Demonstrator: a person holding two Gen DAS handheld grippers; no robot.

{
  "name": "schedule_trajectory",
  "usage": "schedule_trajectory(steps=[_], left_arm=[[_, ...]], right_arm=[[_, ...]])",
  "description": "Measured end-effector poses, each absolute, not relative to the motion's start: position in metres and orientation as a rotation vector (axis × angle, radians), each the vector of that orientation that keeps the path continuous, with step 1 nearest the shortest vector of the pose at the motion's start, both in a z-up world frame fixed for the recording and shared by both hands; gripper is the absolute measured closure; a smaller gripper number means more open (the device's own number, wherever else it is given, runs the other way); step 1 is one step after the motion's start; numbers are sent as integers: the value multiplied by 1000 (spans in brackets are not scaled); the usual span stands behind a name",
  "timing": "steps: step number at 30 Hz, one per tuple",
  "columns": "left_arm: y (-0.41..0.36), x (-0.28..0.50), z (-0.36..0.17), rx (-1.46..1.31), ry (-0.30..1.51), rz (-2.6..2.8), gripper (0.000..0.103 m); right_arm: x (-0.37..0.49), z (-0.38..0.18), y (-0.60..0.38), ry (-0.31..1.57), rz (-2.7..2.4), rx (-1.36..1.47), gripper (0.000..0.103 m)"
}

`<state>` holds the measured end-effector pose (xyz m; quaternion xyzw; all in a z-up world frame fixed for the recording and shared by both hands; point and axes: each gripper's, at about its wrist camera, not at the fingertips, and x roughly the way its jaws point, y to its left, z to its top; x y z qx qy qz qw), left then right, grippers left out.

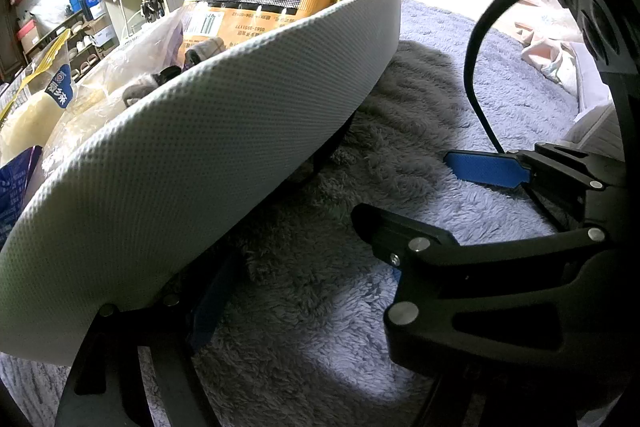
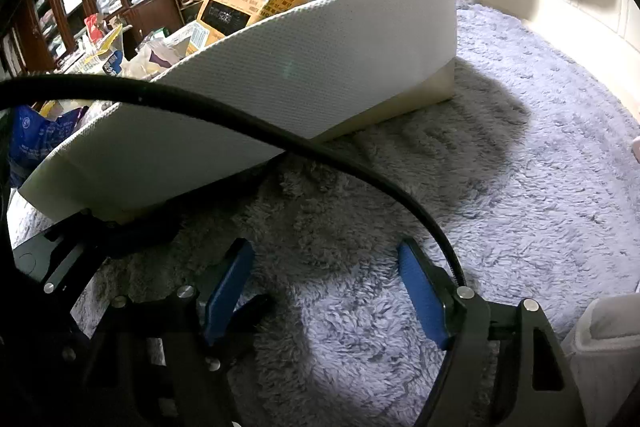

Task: Organize objects

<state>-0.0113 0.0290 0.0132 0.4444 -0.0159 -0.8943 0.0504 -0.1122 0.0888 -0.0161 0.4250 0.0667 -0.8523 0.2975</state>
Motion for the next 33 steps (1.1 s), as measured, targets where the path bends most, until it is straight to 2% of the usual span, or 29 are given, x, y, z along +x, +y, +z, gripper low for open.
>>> schedule_trajectory(steps=[12, 15, 16, 18, 20, 24, 27, 33], left_arm=[[27, -10, 14, 1385, -33, -2732, 24], [37, 13, 17, 1492, -175, -2792, 23], [43, 25, 17, 1485, -259, -2843, 19], [46, 37, 13, 1411, -313, -2877, 10], [42, 30, 12, 1436, -270, -2838, 0], [27, 21, 8, 1528, -100, -2851, 0], [30, 22, 9, 1518, -125, -2850, 0], [29, 28, 6, 1514, -103, -2859, 0]], right_arm=[[-114, -16, 85, 178, -2250, 1138, 24], [-96, -11, 87, 265, -2173, 1189, 24], [-84, -9, 87, 302, -2141, 1186, 24], [-68, -9, 86, 365, -2132, 1140, 24], [-68, -11, 83, 351, -2163, 1124, 22], [-73, -14, 75, 311, -2216, 1127, 17], [-73, -14, 76, 303, -2222, 1117, 16], [-79, -18, 72, 312, -2218, 1120, 8]])
